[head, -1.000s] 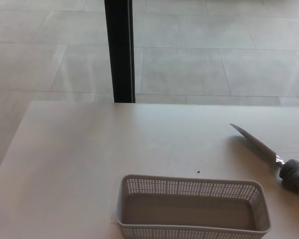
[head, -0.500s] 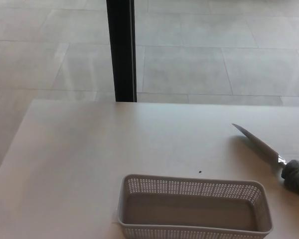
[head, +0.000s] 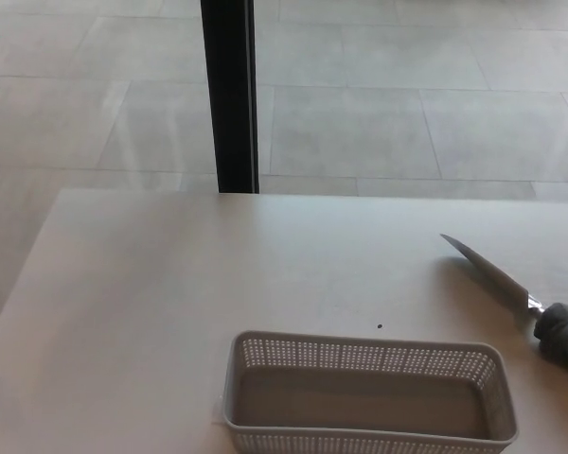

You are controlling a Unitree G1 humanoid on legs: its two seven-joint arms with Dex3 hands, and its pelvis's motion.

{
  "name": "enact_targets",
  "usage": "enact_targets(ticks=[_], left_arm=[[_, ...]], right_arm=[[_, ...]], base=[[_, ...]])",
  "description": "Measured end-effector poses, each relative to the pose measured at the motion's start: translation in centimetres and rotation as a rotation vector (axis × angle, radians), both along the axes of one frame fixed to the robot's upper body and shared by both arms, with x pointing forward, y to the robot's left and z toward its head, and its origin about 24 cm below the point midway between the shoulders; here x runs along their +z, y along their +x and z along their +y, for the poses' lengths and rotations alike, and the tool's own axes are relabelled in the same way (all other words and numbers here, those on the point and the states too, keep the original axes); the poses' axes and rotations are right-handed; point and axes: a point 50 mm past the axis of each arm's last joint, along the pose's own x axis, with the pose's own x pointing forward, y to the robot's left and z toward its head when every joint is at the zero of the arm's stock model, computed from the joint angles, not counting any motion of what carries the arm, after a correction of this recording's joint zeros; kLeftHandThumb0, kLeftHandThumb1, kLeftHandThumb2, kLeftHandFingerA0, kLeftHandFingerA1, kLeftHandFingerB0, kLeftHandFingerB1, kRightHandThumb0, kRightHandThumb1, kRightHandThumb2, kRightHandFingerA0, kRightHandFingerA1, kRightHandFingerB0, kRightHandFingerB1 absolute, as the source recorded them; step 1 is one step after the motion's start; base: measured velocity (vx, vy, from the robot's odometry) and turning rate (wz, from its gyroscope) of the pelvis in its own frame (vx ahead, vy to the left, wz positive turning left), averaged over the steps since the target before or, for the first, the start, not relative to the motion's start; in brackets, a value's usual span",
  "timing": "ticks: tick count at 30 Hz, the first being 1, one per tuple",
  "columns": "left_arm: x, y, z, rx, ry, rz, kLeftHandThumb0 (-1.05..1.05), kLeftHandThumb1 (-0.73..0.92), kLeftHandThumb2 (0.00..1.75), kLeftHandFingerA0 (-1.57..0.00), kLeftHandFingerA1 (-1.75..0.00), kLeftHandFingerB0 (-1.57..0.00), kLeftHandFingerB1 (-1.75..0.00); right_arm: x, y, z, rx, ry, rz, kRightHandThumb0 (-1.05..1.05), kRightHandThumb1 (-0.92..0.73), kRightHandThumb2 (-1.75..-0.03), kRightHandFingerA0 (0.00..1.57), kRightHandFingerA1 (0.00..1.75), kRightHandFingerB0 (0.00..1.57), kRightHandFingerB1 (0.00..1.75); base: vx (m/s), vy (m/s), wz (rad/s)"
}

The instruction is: A garden tool is kept on the righthand side and a container is kept on the lefthand side on a desk infront of the robot. the robot uses its right hand to pick up the garden tool and makes a scooping motion inside the container

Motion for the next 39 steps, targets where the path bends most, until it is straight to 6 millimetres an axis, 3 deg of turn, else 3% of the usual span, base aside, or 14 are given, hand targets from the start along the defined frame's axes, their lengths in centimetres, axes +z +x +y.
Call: enact_targets(ticks=[3,5,11,12,16,17,18,19,25,26,32,33,34,39], left_arm=[[0.0,0.1,0.0,0.003,-0.001,-0.006,-0.69,-0.05,1.1,-0.92,-1.07,-0.78,-0.98],[0.0,0.2,0.0,0.002,-0.002,-0.007,-0.72,-0.03,1.1,-0.92,-1.07,-0.8,-0.98],[0.0,0.3,0.0,0.002,-0.007,-0.011,-0.68,0.02,1.12,-1.02,-1.14,-0.83,-1.01],[0.0,0.3,0.0,0.002,-0.007,-0.011,-0.73,0.02,1.13,-1.03,-1.14,-0.83,-1.01],[0.0,0.2,0.0,0.004,-0.008,-0.012,-0.65,0.0,1.09,-1.05,-1.15,-0.83,-1.01],[0.0,0.2,0.0,0.006,-0.008,-0.014,-0.71,-0.05,1.14,-0.94,-1.11,-0.8,-1.02],[0.1,0.2,0.1,0.008,-0.007,-0.015,-0.69,-0.06,1.11,-0.91,-1.11,-0.79,-1.01],[0.1,0.3,0.1,0.01,-0.007,-0.017,-0.7,-0.07,1.12,-0.88,-1.11,-0.77,-1.01],[0.1,0.0,0.2,0.031,-0.014,-0.028,-0.72,-0.05,1.12,-0.88,-1.11,-0.76,-1.01],[0.1,0.0,0.2,0.032,-0.016,-0.029,-0.82,-0.04,1.14,-1.03,-1.21,-0.81,-1.04],[0.1,-0.1,0.1,0.022,-0.034,-0.031,-0.94,0.0,1.1,-0.92,-1.14,-0.7,-0.97],[0.1,-0.1,0.0,0.012,-0.034,-0.028,-0.86,0.01,1.08,-0.94,-1.15,-0.74,-0.98],[0.1,-0.1,0.0,0.009,-0.034,-0.026,-0.87,0.0,1.07,-0.86,-1.12,-0.72,-0.98],[0.1,-0.2,0.1,0.019,-0.033,-0.032,-0.8,0.03,1.03,-0.8,-1.11,-0.7,-0.99]], right_arm=[[-1.1,0.2,0.5,0.022,-0.055,0.056,-0.86,-0.81,-0.65,0.03,0.34,0.16,0.26],[-1.5,0.3,0.6,0.032,-0.085,0.081,-0.85,-0.63,-1.03,0.03,0.34,0.11,0.36],[-2.6,1.0,0.5,0.054,-0.22,0.166,-0.85,-0.64,-1.01,0.07,0.45,0.12,0.42],[-2.6,1.1,0.4,0.055,-0.243,0.177,-0.38,-0.38,-1.02,0.04,0.53,0.0,0.47],[-2.8,1.7,0.1,0.054,-0.326,0.21,-0.38,-0.39,-1.02,0.03,0.53,0.0,0.47],[-2.7,2.0,0.1,0.053,-0.345,0.214,-0.84,-0.63,-1.0,0.05,0.48,0.13,0.43],[-2.7,2.2,0.1,0.053,-0.366,0.218,-0.83,-0.8,-0.65,0.1,0.43,0.22,0.29],[-2.6,2.3,0.1,0.053,-0.384,0.223,-0.84,-0.63,-0.97,0.08,0.5,0.15,0.42],[-3.3,2.7,0.4,0.073,-0.501,0.271,-0.86,-0.64,-1.01,0.03,0.47,0.15,0.44],[-3.5,2.7,0.7,0.084,-0.513,0.277,-0.85,-0.8,-0.65,0.09,0.46,0.22,0.3],[-3.9,3.1,2.6,0.153,-0.591,0.251,-0.84,-0.8,-0.65,0.09,0.47,0.23,0.31],[-4.0,3.1,3.0,0.168,-0.606,0.242,-0.85,-0.64,-1.01,0.03,0.48,0.15,0.44],[-4.0,3.1,3.3,0.179,-0.615,0.236,-0.82,-0.79,-0.64,0.1,0.45,0.23,0.3],[-4.4,2.7,4.0,0.211,-0.643,0.221,-0.81,-0.79,-0.65,0.21,0.49,0.24,0.29]], base=[[0.0,0.0,0.0],[0.0,0.0,0.0],[0.0,0.0,0.0],[0.0,0.0,0.0],[0.0,0.0,0.0],[0.0,0.0,0.0],[0.0,0.0,0.0],[0.0,0.0,0.0],[0.0,0.0,0.0],[0.0,0.0,0.0],[0.0,0.0,0.0],[0.0,0.0,0.0],[0.0,0.0,0.0],[0.0,0.0,0.0]])
